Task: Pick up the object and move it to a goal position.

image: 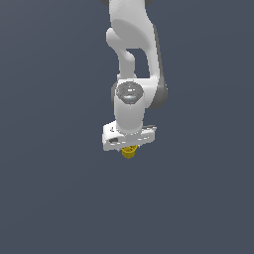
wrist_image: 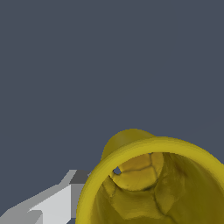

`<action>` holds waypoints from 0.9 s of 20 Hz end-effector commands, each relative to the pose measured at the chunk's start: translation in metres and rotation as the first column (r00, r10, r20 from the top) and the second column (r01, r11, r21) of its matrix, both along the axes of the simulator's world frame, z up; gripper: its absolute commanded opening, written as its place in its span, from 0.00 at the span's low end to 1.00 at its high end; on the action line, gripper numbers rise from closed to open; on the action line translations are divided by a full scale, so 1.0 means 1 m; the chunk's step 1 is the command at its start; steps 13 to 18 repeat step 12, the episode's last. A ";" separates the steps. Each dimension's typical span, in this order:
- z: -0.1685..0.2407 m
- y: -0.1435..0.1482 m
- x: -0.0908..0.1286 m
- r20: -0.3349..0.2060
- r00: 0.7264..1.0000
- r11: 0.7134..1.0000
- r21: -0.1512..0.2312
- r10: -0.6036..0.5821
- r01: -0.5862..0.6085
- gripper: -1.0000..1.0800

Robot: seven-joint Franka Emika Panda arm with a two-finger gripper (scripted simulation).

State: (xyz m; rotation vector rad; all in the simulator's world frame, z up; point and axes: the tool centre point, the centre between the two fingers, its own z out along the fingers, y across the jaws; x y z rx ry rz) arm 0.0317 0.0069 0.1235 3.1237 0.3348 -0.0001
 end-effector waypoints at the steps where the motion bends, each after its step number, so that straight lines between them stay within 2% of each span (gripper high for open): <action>1: 0.010 0.006 0.010 0.000 1.000 1.000 0.000 -0.001 0.001 0.00; 8: 0.023 0.014 0.024 0.000 1.000 1.000 0.000 -0.001 0.001 0.00; 18: 0.024 0.015 0.026 0.000 1.000 1.000 0.000 -0.001 0.001 0.00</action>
